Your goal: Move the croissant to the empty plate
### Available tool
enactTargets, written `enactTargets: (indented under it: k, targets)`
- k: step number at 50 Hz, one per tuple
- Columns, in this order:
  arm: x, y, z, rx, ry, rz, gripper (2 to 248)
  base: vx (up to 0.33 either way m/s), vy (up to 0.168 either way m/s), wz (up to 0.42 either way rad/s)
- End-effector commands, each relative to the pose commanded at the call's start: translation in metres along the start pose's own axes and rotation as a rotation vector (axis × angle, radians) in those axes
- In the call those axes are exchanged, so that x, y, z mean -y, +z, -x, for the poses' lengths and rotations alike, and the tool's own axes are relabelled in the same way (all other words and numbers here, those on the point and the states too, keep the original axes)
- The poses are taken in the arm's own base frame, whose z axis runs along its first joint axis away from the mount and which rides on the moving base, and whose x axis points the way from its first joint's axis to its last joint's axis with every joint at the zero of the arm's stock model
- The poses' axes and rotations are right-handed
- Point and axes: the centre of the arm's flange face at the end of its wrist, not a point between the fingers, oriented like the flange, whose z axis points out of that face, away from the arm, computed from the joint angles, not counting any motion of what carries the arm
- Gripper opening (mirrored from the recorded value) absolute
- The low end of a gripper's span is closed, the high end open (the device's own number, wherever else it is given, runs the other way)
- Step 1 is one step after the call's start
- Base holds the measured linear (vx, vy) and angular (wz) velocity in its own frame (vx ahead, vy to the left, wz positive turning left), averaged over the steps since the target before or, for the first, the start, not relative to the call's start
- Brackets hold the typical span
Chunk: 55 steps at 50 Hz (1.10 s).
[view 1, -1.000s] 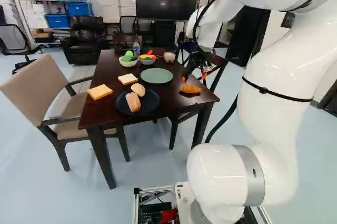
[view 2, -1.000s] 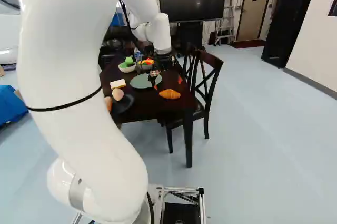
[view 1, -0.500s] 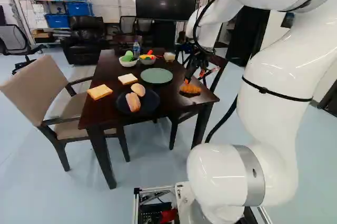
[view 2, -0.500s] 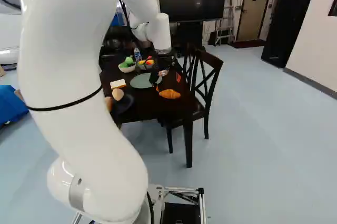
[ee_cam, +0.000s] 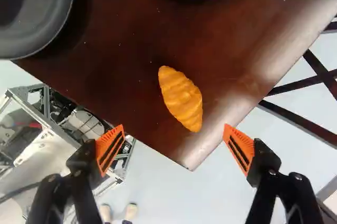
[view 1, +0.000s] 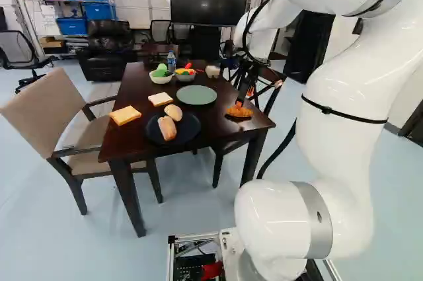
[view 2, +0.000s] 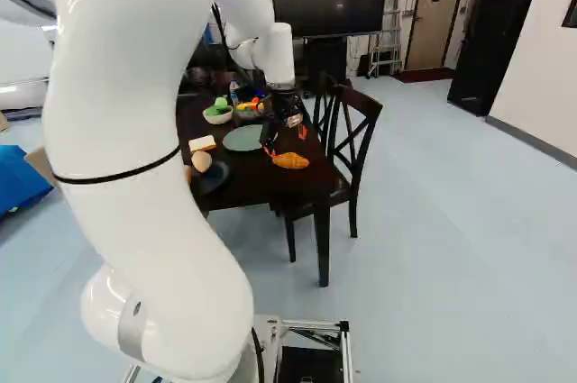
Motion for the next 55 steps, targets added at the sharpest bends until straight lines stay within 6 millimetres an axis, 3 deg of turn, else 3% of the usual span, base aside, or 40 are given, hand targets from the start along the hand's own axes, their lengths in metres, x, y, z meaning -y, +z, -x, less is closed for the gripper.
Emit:
enactTargets:
  k: [8,40,55]
  targets:
    - [-0.003,0.0,-0.002,0.0,-0.079,-0.001,247,0.0,0.0,0.0]
    - [-0.016,0.003,-0.012,0.003,-0.085,-0.012,247,0.0,0.0,0.0]
    - [-0.019,0.022,-0.013,0.021,-0.084,-0.053,247,0.0,0.0,0.0]
